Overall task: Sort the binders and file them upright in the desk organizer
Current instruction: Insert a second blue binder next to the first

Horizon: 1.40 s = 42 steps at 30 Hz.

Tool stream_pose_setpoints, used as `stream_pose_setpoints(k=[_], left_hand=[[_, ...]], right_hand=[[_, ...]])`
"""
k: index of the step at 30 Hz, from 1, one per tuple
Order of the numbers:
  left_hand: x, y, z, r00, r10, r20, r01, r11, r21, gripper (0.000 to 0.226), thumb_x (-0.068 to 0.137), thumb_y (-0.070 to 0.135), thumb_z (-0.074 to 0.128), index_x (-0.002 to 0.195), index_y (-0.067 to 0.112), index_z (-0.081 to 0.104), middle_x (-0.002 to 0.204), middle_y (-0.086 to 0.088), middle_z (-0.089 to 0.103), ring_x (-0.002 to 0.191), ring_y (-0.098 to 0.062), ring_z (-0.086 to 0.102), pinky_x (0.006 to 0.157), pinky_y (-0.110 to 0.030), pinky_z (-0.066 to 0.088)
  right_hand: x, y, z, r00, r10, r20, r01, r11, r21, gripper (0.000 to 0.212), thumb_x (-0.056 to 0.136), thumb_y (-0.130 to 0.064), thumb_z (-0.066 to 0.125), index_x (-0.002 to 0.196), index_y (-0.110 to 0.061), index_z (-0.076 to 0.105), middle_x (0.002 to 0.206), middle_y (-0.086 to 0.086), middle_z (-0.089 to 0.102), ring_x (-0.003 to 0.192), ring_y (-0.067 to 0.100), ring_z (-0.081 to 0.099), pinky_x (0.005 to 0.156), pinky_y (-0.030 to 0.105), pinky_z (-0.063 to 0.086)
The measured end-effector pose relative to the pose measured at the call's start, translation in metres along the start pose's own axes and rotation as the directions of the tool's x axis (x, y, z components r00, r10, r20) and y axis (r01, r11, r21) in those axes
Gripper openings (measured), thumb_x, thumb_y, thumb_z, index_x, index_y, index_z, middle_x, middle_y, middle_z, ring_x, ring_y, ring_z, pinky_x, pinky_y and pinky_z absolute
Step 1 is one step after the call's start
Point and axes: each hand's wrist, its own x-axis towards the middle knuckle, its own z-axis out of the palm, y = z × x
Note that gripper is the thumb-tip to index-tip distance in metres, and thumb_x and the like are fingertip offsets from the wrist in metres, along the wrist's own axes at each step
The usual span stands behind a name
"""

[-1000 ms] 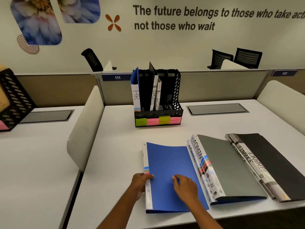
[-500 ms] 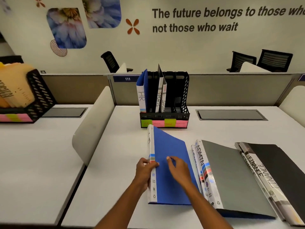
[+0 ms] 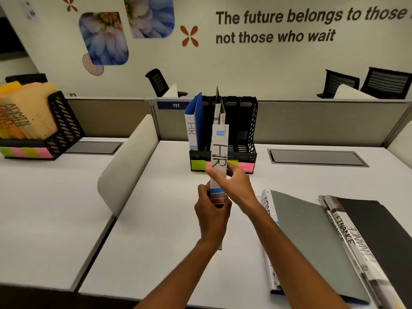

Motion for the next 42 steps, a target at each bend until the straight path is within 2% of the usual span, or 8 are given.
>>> stream_pose_setpoints(k=[7,11,16,18,23,29,35,42], left_hand=[[0.013,-0.009,0.01,0.989,0.114,0.091,-0.123,0.988,0.096,0.079,0.075,0.023,0.083,0.139,0.01,0.038,0.134,-0.007,0.055,0.118,-0.021,0.059,0.096,-0.026,0.051],[0.027,-0.019,0.011,0.965,0.171,0.198,-0.182,0.982,0.039,0.094,0.073,0.039,0.081,0.147,0.014,0.028,0.15,0.001,0.041,0.13,-0.011,0.048,0.097,-0.01,0.042],[0.062,-0.034,0.009,0.955,0.123,0.269,-0.135,0.99,0.027,0.071,0.084,0.064,0.048,0.145,0.034,0.027,0.153,0.007,0.038,0.127,-0.013,0.053,0.093,-0.022,0.05],[0.082,-0.043,0.006,0.975,0.064,0.214,-0.065,0.998,-0.002,0.064,0.084,0.069,0.04,0.139,0.037,0.034,0.147,0.005,0.047,0.118,-0.013,0.058,0.081,-0.013,0.052],[0.14,-0.076,0.002,0.992,-0.015,0.125,0.003,0.995,0.1,0.039,0.1,0.04,0.043,0.133,0.019,0.049,0.135,-0.001,0.057,0.121,-0.014,0.053,0.077,0.008,0.034],[0.201,-0.121,-0.013,0.93,-0.074,0.361,-0.091,0.903,0.421,0.056,0.097,0.023,0.054,0.148,0.01,0.033,0.157,-0.006,0.03,0.146,-0.02,0.026,0.116,-0.027,0.024],[0.255,-0.132,-0.018,0.849,-0.094,0.521,-0.2,0.854,0.48,0.068,0.099,0.023,0.051,0.154,0.012,0.014,0.163,-0.004,0.005,0.151,-0.019,0.002,0.119,-0.026,0.007],[0.304,-0.146,-0.004,0.795,-0.094,0.599,-0.309,0.787,0.534,0.075,0.098,0.02,0.05,0.155,0.011,0.003,0.164,-0.006,-0.003,0.151,-0.022,-0.003,0.123,-0.036,0.011]], right_hand=[[0.019,-0.007,-0.007,0.996,-0.051,-0.068,0.044,0.994,-0.096,0.053,0.084,-0.041,0.071,0.127,-0.016,0.053,0.125,-0.001,0.061,0.105,0.013,0.059,0.077,0.023,0.052],[0.033,-0.009,-0.011,0.991,-0.069,-0.117,0.061,0.996,-0.069,0.049,0.087,-0.033,0.069,0.129,-0.013,0.053,0.125,0.002,0.062,0.114,0.018,0.06,0.081,0.021,0.05],[0.058,-0.018,-0.011,0.977,-0.085,-0.197,0.069,0.994,-0.089,0.046,0.088,-0.032,0.068,0.127,-0.014,0.05,0.128,0.003,0.06,0.105,0.01,0.056,0.067,0.009,0.043],[0.071,-0.024,-0.01,0.968,-0.116,-0.222,0.095,0.99,-0.102,0.046,0.088,-0.032,0.067,0.127,-0.014,0.05,0.129,0.003,0.059,0.107,0.011,0.056,0.067,0.009,0.044],[0.107,-0.049,-0.006,0.948,-0.172,-0.267,0.161,0.985,-0.061,0.049,0.089,-0.033,0.067,0.13,-0.015,0.049,0.128,0.001,0.06,0.111,0.015,0.06,0.066,0.007,0.048],[0.153,-0.072,0.021,0.901,-0.261,-0.346,0.256,0.965,-0.06,0.044,0.089,-0.031,0.068,0.127,-0.016,0.053,0.121,-0.002,0.064,0.102,0.008,0.063,0.067,0.003,0.046],[0.206,-0.086,0.049,0.838,-0.289,-0.462,0.32,0.948,-0.012,0.045,0.089,-0.03,0.067,0.129,-0.019,0.049,0.123,-0.005,0.061,0.104,0.006,0.061,0.064,-0.001,0.045],[0.261,-0.081,0.081,0.795,-0.305,-0.525,0.39,0.919,0.057,0.048,0.092,-0.024,0.064,0.134,-0.018,0.042,0.117,-0.013,0.055,0.1,-0.012,0.056,0.074,-0.003,0.041]])
